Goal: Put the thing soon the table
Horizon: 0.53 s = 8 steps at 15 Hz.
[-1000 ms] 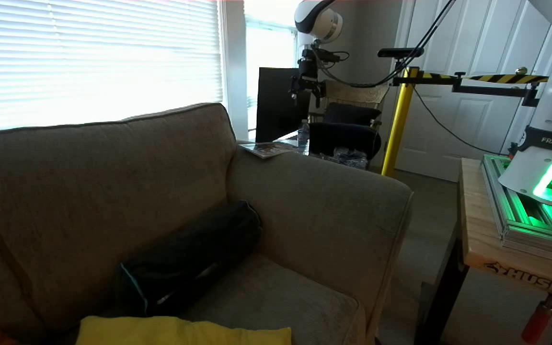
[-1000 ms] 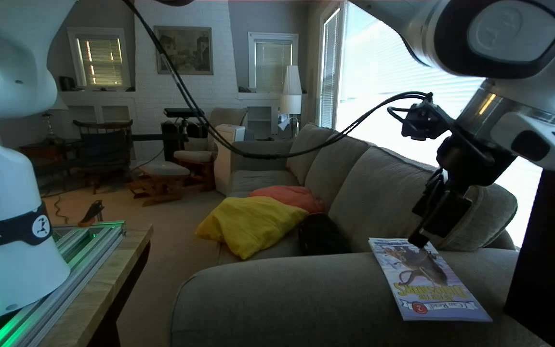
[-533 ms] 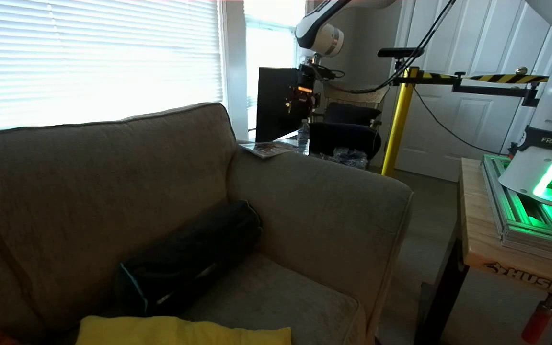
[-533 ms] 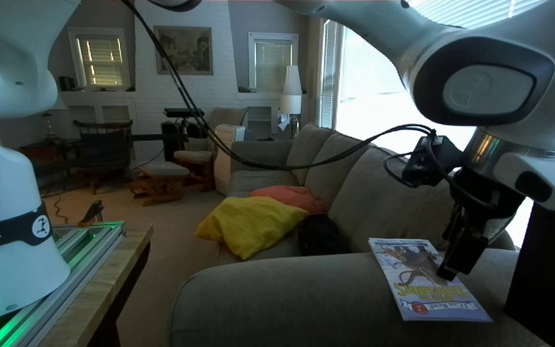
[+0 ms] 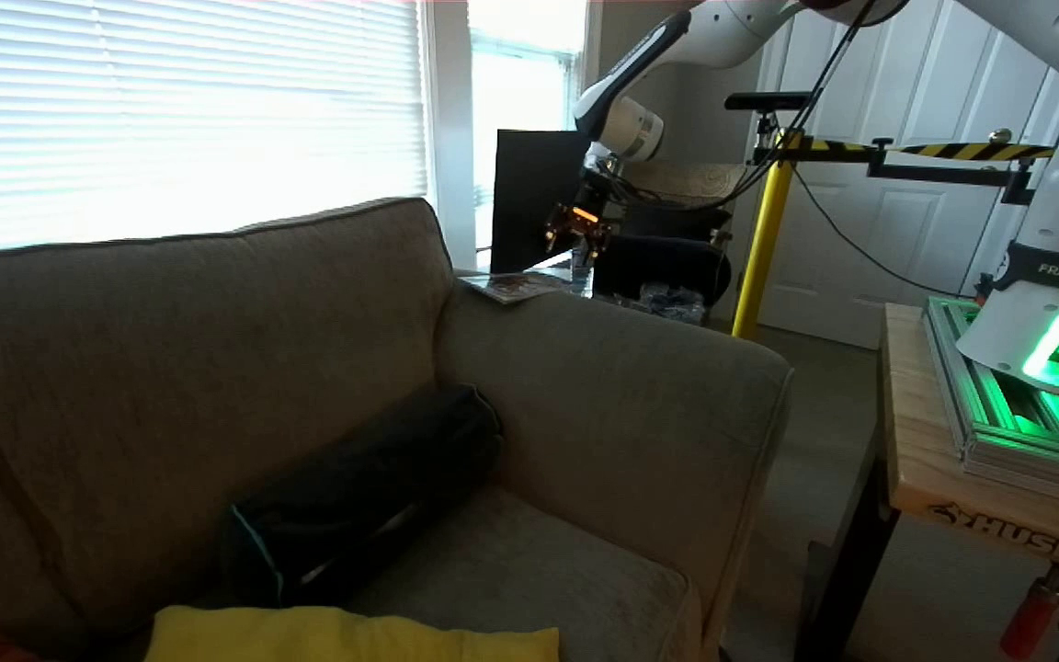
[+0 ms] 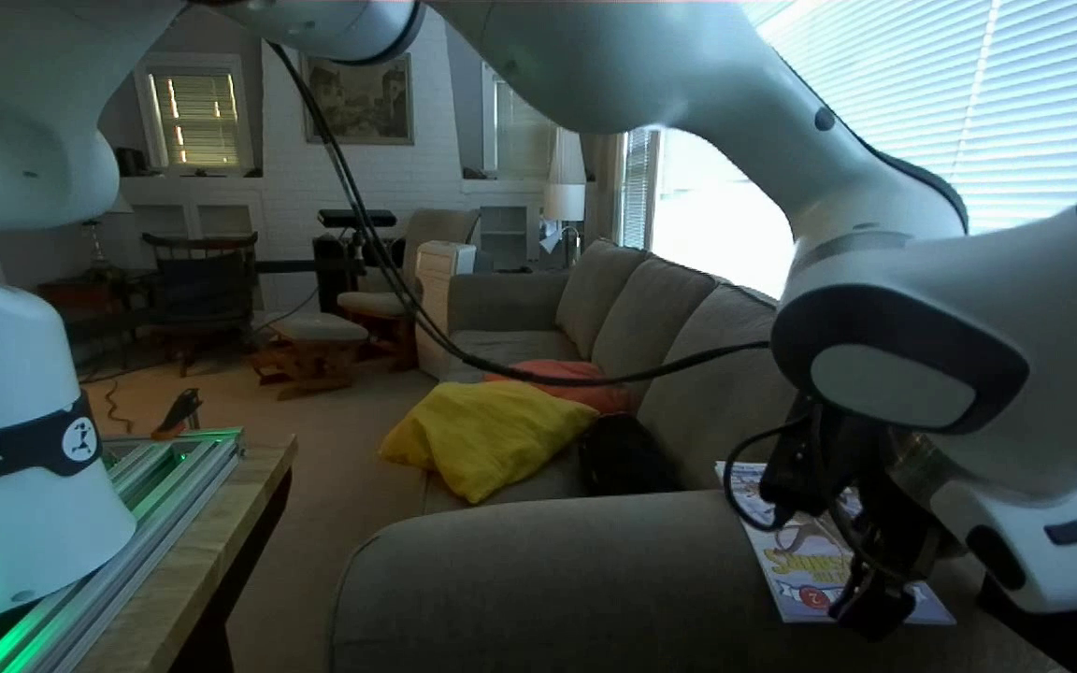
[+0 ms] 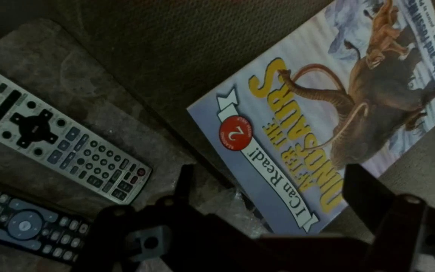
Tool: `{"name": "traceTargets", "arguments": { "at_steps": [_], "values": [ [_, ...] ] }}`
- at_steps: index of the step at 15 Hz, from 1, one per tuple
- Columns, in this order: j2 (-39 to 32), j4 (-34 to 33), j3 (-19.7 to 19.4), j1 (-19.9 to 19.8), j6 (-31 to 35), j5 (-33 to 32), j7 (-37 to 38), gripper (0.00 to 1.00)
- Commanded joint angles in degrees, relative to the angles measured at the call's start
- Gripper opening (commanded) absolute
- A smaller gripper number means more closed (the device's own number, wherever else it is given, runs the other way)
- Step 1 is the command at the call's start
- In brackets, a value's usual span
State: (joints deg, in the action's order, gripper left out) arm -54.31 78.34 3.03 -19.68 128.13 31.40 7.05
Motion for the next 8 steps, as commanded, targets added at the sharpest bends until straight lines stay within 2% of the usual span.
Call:
{"name": "traceTargets", "arguments": {
  "at_steps": [1, 8],
  "values": [
    [-6.2, -5.7, 4.1, -4.7, -1.9, 2.8, -11.1, 1.00],
    [-14.7, -12.5, 11.7, -11.0, -5.6, 6.6, -28.8, 1.00]
  ]
}}
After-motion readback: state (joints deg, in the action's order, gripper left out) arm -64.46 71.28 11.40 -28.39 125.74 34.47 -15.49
